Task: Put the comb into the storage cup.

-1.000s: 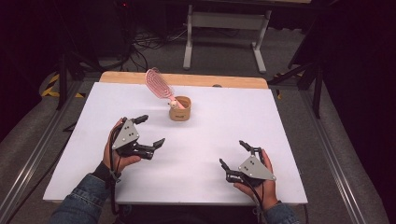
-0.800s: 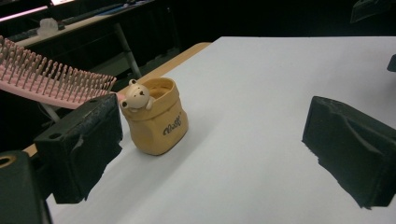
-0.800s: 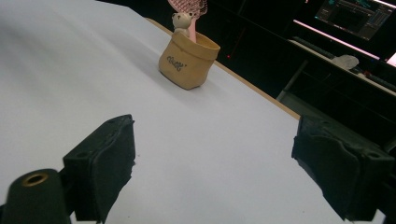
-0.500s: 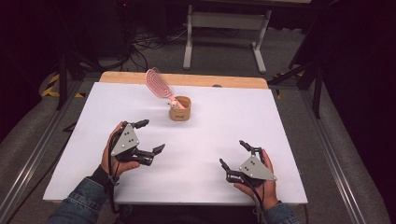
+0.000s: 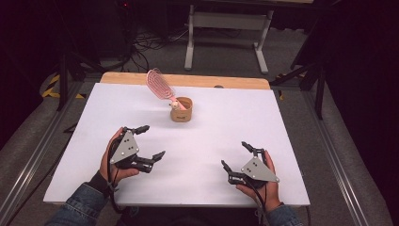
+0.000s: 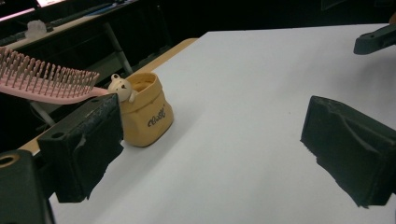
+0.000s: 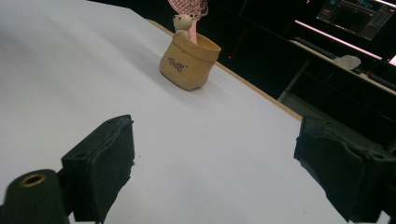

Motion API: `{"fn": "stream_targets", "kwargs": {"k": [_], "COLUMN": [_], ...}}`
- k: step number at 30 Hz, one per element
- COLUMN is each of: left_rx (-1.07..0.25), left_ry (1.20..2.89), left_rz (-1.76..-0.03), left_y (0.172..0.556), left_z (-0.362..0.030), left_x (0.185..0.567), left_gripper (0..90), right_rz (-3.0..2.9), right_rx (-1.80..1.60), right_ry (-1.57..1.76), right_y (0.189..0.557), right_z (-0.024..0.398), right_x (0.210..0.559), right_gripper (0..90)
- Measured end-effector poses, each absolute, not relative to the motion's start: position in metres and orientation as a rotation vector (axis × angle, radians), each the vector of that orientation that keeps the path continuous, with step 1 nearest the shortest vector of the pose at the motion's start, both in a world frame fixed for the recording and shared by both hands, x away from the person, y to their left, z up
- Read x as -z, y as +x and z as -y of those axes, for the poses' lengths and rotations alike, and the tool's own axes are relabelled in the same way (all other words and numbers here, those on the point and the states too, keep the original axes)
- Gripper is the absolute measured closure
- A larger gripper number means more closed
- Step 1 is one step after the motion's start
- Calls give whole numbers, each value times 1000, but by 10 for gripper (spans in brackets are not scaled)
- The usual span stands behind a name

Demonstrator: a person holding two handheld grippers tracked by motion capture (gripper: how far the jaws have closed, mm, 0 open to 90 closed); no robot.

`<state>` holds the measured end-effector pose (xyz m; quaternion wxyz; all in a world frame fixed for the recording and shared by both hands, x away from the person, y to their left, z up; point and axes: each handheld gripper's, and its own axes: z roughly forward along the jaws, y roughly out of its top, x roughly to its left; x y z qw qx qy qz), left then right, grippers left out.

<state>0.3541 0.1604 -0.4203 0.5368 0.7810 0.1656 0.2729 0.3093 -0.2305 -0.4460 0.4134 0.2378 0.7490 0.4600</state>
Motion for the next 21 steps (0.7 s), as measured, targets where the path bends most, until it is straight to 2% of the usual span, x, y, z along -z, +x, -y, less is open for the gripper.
{"fn": "stream_targets", "kwargs": {"k": [8, 21], "left_rx": [-641, -639], "left_ry": [1876, 1893], "left_rz": [-384, -377], "left_y": [349, 339], "left_z": [-163, -168], "left_x": [422, 426], "left_gripper": [67, 67], "right_rz": [-1898, -1897], "right_rx": [-1157, -1158], "right_ry": [590, 588], "right_y": [309, 309], "right_z": [230, 229], "right_x": [446, 446], "right_gripper": [110, 42]}}
